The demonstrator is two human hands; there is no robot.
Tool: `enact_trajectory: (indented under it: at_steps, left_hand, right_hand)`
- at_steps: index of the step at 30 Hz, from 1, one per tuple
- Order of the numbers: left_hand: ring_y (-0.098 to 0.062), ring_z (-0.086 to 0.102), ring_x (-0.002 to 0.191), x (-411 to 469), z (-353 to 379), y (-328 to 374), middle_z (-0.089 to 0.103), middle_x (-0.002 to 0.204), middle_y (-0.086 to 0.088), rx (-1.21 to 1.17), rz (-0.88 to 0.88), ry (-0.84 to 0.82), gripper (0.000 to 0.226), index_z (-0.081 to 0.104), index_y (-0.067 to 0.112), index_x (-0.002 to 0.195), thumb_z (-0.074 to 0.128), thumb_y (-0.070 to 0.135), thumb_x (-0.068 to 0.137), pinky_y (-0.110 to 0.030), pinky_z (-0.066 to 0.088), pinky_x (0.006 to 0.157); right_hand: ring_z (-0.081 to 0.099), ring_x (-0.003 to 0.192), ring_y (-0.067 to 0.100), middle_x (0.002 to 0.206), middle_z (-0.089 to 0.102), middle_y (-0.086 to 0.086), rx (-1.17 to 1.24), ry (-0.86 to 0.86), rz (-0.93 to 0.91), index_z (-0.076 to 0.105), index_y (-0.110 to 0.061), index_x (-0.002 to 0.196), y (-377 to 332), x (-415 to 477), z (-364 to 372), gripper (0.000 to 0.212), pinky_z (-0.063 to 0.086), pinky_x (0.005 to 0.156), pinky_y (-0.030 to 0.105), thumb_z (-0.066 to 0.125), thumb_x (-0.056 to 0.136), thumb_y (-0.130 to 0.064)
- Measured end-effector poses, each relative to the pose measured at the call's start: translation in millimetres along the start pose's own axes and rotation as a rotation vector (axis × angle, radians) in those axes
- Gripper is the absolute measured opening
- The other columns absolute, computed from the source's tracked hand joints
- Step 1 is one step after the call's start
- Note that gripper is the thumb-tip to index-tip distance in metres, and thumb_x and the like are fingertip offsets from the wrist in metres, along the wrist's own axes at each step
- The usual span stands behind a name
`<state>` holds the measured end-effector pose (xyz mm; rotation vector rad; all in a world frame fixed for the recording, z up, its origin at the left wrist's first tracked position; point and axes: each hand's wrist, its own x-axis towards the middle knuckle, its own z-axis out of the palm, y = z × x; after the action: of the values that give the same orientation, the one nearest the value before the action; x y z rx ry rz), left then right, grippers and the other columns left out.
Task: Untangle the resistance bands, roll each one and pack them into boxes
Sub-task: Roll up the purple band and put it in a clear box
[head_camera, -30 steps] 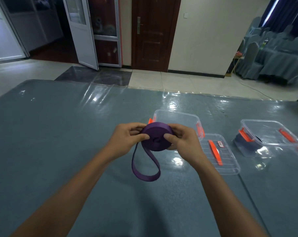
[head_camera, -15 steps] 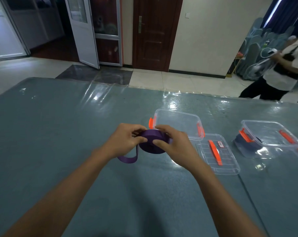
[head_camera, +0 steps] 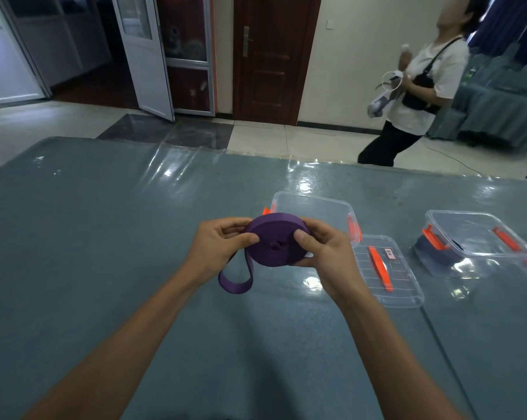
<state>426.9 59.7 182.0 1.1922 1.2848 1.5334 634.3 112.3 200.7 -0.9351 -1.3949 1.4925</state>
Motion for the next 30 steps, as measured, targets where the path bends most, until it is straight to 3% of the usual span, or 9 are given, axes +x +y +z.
enact_trajectory:
  at_steps: [2, 5, 9, 11, 13, 17, 21, 26, 30]
  left_hand:
    - [-0.01, 0.074, 0.083, -1.4, -1.5, -2.7, 0.079, 0.09, 0.0, -0.023, -0.02, -0.006, 0.03, 0.074, 0.012, 0.099, 0.075, -0.01, 0.077, -0.02, 0.057, 0.077]
    - [-0.01, 0.074, 0.083, -3.8, -5.3, -6.0, 0.079, 0.09, 0.001, 0.031, -0.034, -0.012, 0.031, 0.075, 0.014, 0.098, 0.078, -0.007, 0.075, -0.019, 0.056, 0.077]
    - [-0.004, 0.073, 0.082, -1.6, -7.5, -3.8, 0.078, 0.084, 0.013, 0.251, 0.002, -0.045, 0.035, 0.075, 0.028, 0.092, 0.081, -0.003, 0.077, -0.021, 0.057, 0.082]
    - [-0.004, 0.071, 0.08, 3.4, -7.7, -1.3, 0.077, 0.084, 0.011, 0.405, 0.077, -0.105, 0.03, 0.076, 0.026, 0.092, 0.08, 0.0, 0.078, -0.024, 0.057, 0.083]
    - [-0.012, 0.071, 0.082, 7.7, -5.3, 2.2, 0.076, 0.085, 0.006, 0.5, 0.147, -0.177, 0.021, 0.078, 0.019, 0.096, 0.078, 0.004, 0.081, -0.027, 0.057, 0.082]
    - [-0.008, 0.072, 0.086, 13.0, 5.2, 9.2, 0.077, 0.089, 0.006, 0.427, 0.132, -0.19, 0.026, 0.077, 0.02, 0.098, 0.078, 0.001, 0.081, -0.02, 0.054, 0.085]
    - [-0.012, 0.074, 0.09, 17.4, 17.8, 7.5, 0.078, 0.093, 0.004, 0.288, 0.066, -0.132, 0.028, 0.077, 0.021, 0.1, 0.082, 0.004, 0.078, -0.022, 0.055, 0.087]
    - [-0.012, 0.074, 0.093, 21.1, 34.8, -5.3, 0.078, 0.098, 0.002, 0.109, 0.014, -0.044, 0.031, 0.074, 0.016, 0.107, 0.077, -0.002, 0.081, -0.021, 0.056, 0.085]
    - [-0.013, 0.073, 0.097, 22.1, 49.0, -18.5, 0.078, 0.102, 0.001, 0.027, -0.018, 0.034, 0.031, 0.072, 0.012, 0.109, 0.073, -0.004, 0.083, -0.021, 0.055, 0.086]
  right_hand:
    - [0.069, 0.102, 0.032, 0.108, 0.072, 0.017, 0.069, 0.016, 0.027, 0.069, -0.008, 0.116, 7.8, -0.6, 0.6, 0.023, 0.061, 0.072, 0.054, 0.063, 0.094, -0.005]
    - [0.07, 0.102, 0.03, 0.106, 0.074, 0.009, 0.027, -0.012, 0.016, 0.069, -0.014, 0.113, 14.6, -1.6, 1.2, 0.021, 0.061, 0.073, 0.049, 0.063, 0.095, -0.006]
    - [0.063, 0.109, 0.006, 0.118, 0.067, -0.019, -0.686, -0.058, -0.289, 0.058, -0.033, 0.126, 17.0, 4.5, -9.9, 0.038, 0.054, 0.093, 0.03, 0.068, 0.092, -0.02]
    - [0.057, 0.119, 0.008, 0.135, 0.059, -0.015, -1.015, -0.16, -0.436, 0.047, -0.035, 0.141, 15.9, 7.4, -14.4, 0.051, 0.049, 0.097, 0.03, 0.066, 0.094, -0.027]
    - [0.053, 0.124, 0.012, 0.141, 0.054, -0.011, -1.107, -0.257, -0.493, 0.045, -0.032, 0.145, 17.3, 10.0, -15.9, 0.054, 0.046, 0.1, 0.029, 0.063, 0.095, -0.022]
    - [0.057, 0.115, 0.012, 0.13, 0.062, -0.008, -0.954, -0.254, -0.465, 0.052, -0.027, 0.142, 18.2, 13.9, -21.0, 0.055, 0.046, 0.101, 0.027, 0.064, 0.092, -0.008]
    - [0.062, 0.106, 0.004, 0.112, 0.067, -0.021, -0.659, -0.13, -0.373, 0.065, -0.031, 0.129, 16.6, 15.8, -34.6, 0.056, 0.054, 0.092, 0.031, 0.068, 0.085, 0.004]
    - [0.069, 0.101, 0.023, 0.111, 0.073, 0.003, -0.167, -0.038, -0.154, 0.067, -0.026, 0.124, 14.0, 19.0, -47.3, 0.054, 0.063, 0.072, 0.04, 0.063, 0.087, 0.013]
    - [0.071, 0.101, 0.028, 0.109, 0.073, 0.008, 0.004, 0.001, -0.06, 0.067, -0.024, 0.123, 21.5, 22.1, -52.8, 0.052, 0.062, 0.07, 0.05, 0.062, 0.087, 0.014]
